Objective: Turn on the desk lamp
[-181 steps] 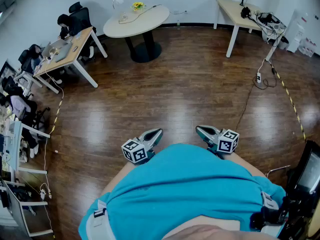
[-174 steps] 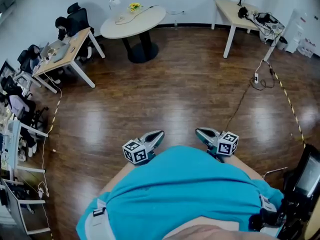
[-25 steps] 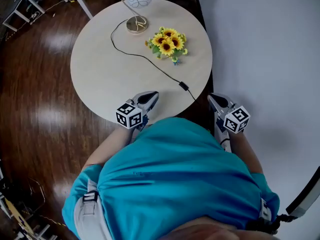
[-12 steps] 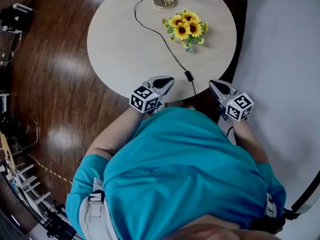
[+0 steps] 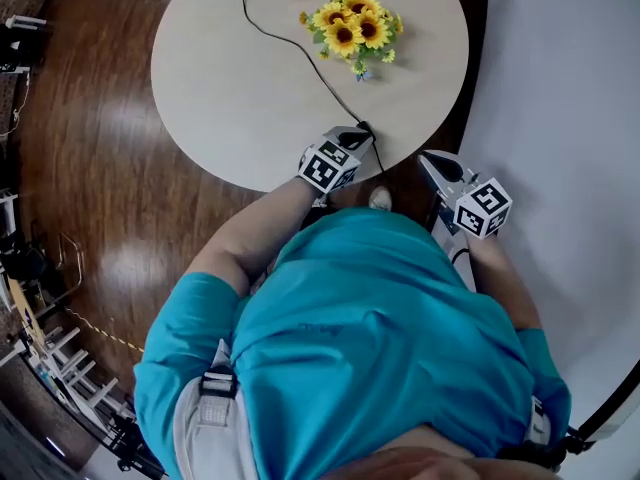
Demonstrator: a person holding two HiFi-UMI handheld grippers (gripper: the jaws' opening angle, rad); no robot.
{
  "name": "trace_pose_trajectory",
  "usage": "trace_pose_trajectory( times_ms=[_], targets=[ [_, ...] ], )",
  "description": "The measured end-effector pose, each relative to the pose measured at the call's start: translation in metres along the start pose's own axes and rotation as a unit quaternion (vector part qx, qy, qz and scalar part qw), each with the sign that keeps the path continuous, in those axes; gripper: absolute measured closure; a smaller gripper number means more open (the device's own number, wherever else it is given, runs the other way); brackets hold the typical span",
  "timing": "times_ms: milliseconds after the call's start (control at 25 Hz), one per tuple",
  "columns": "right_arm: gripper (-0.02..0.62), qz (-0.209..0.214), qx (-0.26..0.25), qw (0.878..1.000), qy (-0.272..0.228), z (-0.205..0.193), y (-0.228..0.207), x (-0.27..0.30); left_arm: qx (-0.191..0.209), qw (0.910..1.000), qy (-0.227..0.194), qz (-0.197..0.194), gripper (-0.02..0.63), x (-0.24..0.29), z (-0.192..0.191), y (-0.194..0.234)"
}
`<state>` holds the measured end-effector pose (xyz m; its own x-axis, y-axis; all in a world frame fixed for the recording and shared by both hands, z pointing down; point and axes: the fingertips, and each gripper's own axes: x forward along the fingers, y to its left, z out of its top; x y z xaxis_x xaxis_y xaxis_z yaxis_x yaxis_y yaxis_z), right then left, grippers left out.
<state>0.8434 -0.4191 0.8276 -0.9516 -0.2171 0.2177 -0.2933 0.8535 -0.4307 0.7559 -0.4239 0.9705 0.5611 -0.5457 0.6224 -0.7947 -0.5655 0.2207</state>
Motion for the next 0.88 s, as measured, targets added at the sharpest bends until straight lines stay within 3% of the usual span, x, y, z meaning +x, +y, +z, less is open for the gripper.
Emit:
trace_pose_trajectory(
  times_ms=[160,640,880],
  targets=[
    [0.594,-0.021,0.009,1.0,-0.008,-0.006,-0.007,-0.008,0.003,0.9991,0.042,0.005,0.588,0.016,-0.017,0.011],
    [0.594,-0.053,0.029,0.998,-0.018,-0.013,-0.017,-0.028,0.013,0.9955,0.094,-0.002,0.588,0.038,-0.044,0.015],
    [0.594,-0.054,0.03,0.998,-0.02,-0.016,-0.021,-0.03,0.041,0.9922,0.118,-0.006,0.588,0.042,-0.051,0.013]
  ],
)
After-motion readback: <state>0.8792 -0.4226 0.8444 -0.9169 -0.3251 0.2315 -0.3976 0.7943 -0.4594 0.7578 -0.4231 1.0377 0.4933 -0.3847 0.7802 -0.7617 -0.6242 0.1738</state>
